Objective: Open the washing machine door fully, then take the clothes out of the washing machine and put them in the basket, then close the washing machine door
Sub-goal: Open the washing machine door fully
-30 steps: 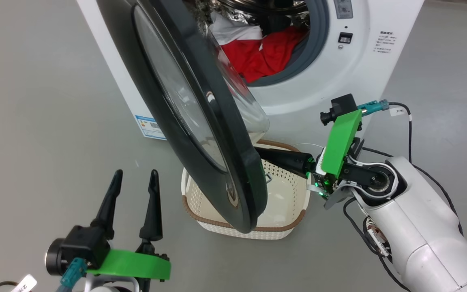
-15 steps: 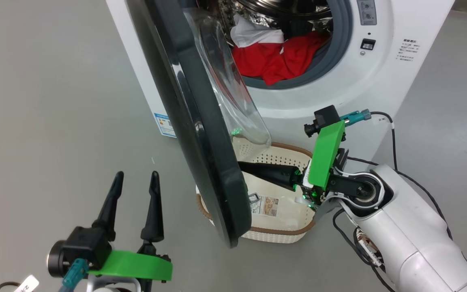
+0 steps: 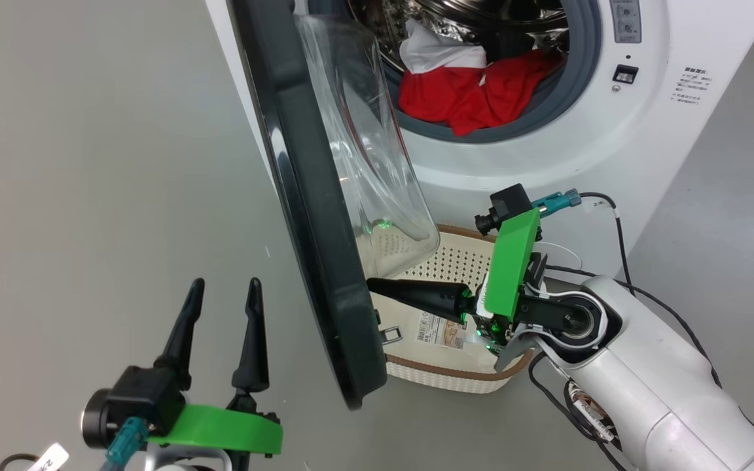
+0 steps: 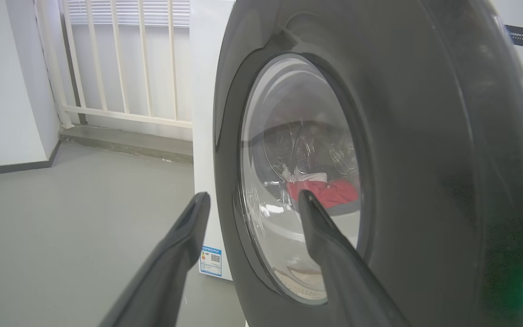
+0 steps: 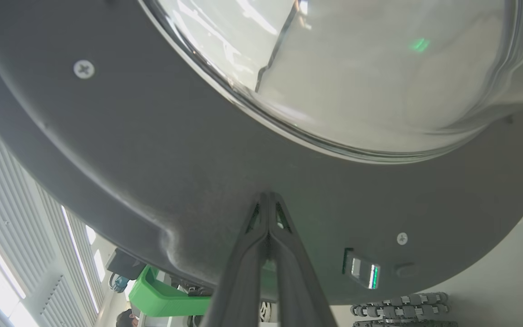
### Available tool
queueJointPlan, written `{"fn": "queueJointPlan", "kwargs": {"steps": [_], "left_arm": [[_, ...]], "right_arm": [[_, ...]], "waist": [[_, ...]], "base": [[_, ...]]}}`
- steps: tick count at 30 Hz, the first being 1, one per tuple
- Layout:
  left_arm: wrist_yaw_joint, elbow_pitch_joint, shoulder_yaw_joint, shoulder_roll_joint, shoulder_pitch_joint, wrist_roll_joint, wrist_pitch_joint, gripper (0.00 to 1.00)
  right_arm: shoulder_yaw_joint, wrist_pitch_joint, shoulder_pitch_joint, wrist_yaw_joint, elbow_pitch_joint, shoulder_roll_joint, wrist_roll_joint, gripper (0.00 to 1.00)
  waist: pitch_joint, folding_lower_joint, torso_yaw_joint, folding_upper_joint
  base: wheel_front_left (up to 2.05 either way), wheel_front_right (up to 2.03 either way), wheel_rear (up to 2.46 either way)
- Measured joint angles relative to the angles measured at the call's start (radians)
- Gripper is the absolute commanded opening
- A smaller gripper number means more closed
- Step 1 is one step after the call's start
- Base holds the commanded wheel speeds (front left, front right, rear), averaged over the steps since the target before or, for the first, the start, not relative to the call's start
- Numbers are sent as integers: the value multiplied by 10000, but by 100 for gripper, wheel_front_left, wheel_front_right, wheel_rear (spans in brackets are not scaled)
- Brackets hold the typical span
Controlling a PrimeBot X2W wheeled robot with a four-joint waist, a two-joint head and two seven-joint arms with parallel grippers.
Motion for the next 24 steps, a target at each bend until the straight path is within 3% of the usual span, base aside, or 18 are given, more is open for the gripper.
{"fn": "queueJointPlan", "kwargs": {"steps": [11, 24], "left_arm": [[23, 4, -59, 2, 1, -69, 0, 100], [79, 10, -69, 8, 1, -144, 0, 100]], "right_arm": [[1402, -719, -327, 0, -412, -612, 1162, 0], [3797, -2349, -1218, 0, -1434, -1825, 2805, 0]], "waist": [[27, 0, 255, 0], [37, 0, 298, 0]], "base": [[0, 0, 0], [0, 0, 0]]}}
